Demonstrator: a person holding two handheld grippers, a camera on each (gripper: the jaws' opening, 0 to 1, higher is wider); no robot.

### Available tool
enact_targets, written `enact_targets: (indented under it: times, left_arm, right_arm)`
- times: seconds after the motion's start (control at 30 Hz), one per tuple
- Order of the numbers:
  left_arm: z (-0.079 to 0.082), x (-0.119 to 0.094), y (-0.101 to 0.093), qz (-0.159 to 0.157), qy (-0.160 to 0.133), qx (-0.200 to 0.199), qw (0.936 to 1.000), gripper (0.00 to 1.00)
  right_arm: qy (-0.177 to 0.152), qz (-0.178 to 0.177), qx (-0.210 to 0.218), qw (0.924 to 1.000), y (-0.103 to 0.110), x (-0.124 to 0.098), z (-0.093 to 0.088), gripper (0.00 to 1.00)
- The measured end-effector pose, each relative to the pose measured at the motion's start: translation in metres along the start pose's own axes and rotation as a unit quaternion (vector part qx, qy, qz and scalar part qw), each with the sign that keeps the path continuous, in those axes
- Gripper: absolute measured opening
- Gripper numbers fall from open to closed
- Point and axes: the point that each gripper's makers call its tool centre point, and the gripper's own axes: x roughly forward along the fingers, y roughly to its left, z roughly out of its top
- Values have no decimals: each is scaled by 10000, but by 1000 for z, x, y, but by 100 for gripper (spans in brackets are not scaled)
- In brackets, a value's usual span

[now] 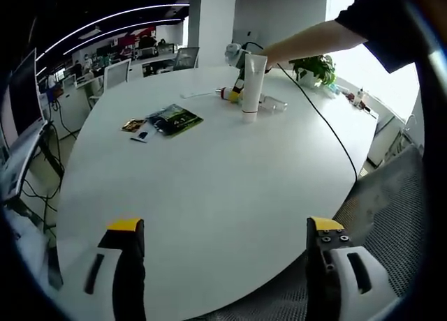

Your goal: Arrange the skincare products in the storage area until every visible bottle or jar stands upright without overlapping.

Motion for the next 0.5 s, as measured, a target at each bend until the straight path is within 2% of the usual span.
enact_targets:
  times: [0.07, 0.27, 0.5]
  left_arm:
    - [0, 0, 0, 10, -1, -4, 10000, 89]
    - [1, 0, 0, 16, -6, 15, 10000, 89]
    - [1, -1, 2, 47, 0, 31, 10000, 88]
  right_arm:
    - [-63, -44, 352, 9994, -2, 0, 0, 23]
    - [-142, -64, 325, 9994, 0, -2, -1, 21]
    - [-493, -426, 203, 9977, -3, -6, 2, 20]
